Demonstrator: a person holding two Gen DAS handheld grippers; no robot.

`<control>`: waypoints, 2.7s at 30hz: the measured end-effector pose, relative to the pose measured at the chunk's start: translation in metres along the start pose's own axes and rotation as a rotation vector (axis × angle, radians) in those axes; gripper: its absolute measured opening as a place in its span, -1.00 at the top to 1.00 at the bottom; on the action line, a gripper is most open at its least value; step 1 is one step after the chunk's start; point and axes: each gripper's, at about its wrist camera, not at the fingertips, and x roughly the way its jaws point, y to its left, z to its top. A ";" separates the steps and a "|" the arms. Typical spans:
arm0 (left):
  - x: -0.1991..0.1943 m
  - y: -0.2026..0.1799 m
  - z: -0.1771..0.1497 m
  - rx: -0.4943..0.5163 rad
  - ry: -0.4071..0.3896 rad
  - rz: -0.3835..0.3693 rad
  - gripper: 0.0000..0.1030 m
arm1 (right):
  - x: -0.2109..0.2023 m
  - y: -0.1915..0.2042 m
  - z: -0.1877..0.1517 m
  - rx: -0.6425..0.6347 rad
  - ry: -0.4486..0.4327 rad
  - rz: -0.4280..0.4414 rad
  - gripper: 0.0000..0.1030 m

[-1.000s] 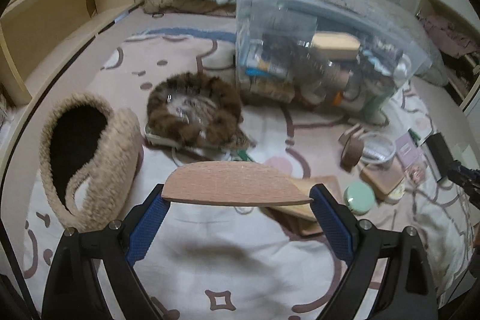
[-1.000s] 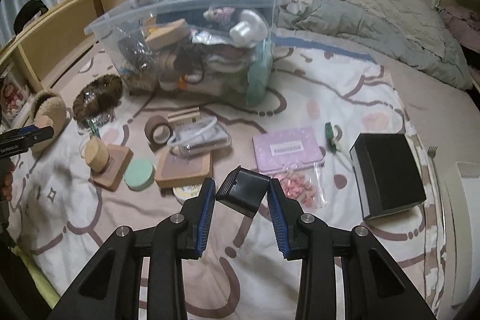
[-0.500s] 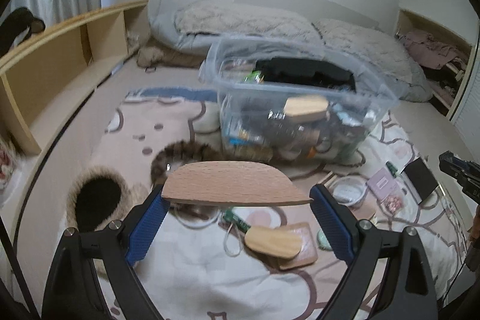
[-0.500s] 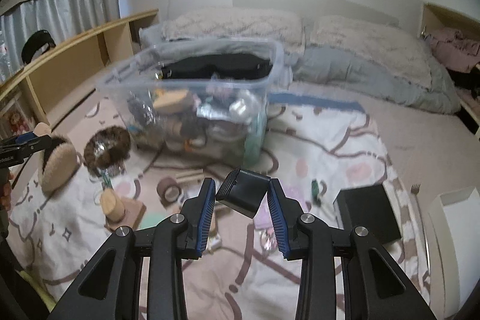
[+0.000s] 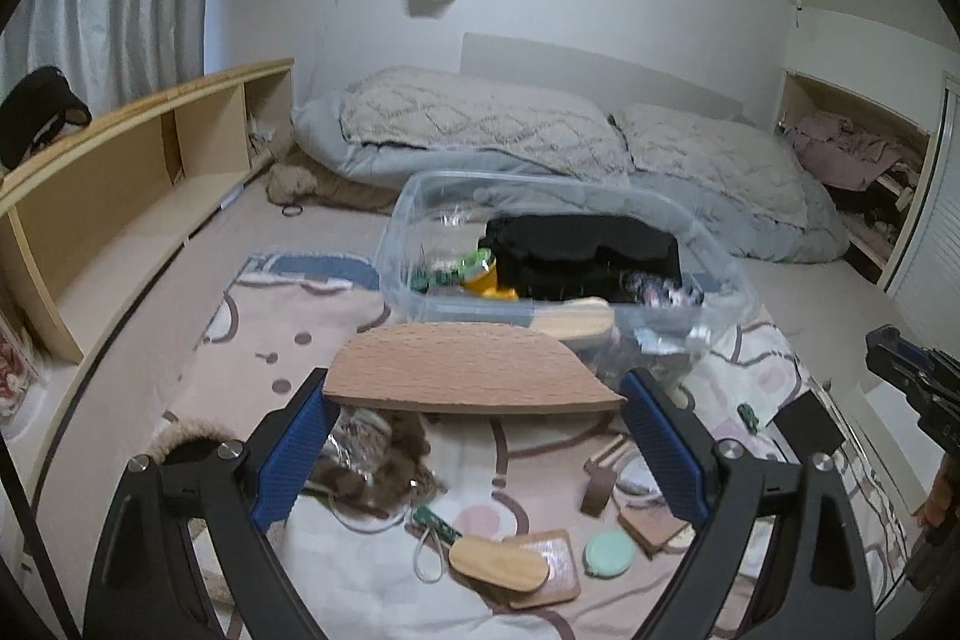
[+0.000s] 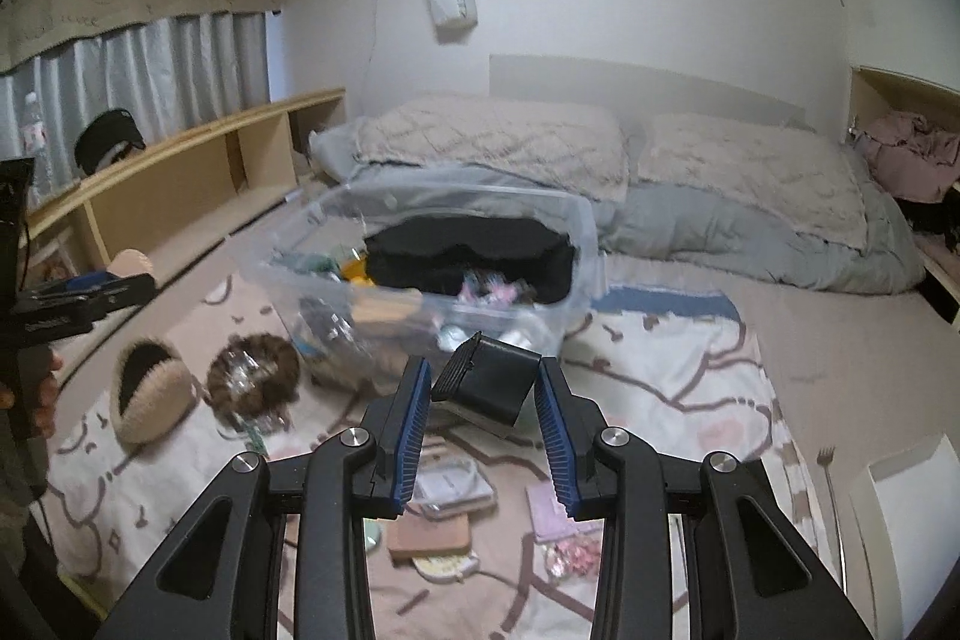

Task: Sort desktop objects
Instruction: 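Lift the black square case with the right gripper toward the clear box, then lower the black case into the clear plastic box with the right gripper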

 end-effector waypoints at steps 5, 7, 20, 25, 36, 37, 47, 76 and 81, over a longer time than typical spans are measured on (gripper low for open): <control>-0.014 -0.004 0.014 -0.016 -0.040 0.007 -0.84 | -0.013 0.009 0.017 0.005 -0.052 0.013 0.29; -0.021 -0.006 0.019 -0.027 -0.053 0.007 -0.84 | -0.018 0.011 0.021 0.010 -0.066 0.018 0.29; -0.084 -0.036 0.064 -0.024 -0.175 -0.029 -0.84 | -0.046 0.023 0.044 0.030 -0.120 0.045 0.29; -0.084 -0.049 0.081 -0.010 -0.185 -0.010 -0.84 | -0.058 0.025 0.054 0.045 -0.172 0.061 0.29; -0.034 -0.064 0.106 -0.007 -0.168 -0.061 -0.83 | -0.041 0.013 0.048 0.047 -0.161 0.065 0.29; -0.028 -0.063 0.107 -0.007 -0.164 -0.066 -0.83 | -0.037 0.010 0.048 0.057 -0.156 0.062 0.29; 0.030 -0.047 0.117 -0.013 -0.112 -0.080 -0.83 | -0.001 0.002 0.058 0.093 -0.112 0.050 0.29; 0.176 0.002 0.105 -0.175 0.071 -0.128 -0.83 | 0.102 0.023 0.092 0.115 -0.027 0.008 0.29; 0.185 0.000 0.102 -0.178 0.091 -0.133 -0.91 | 0.113 0.028 0.091 0.108 -0.009 0.008 0.29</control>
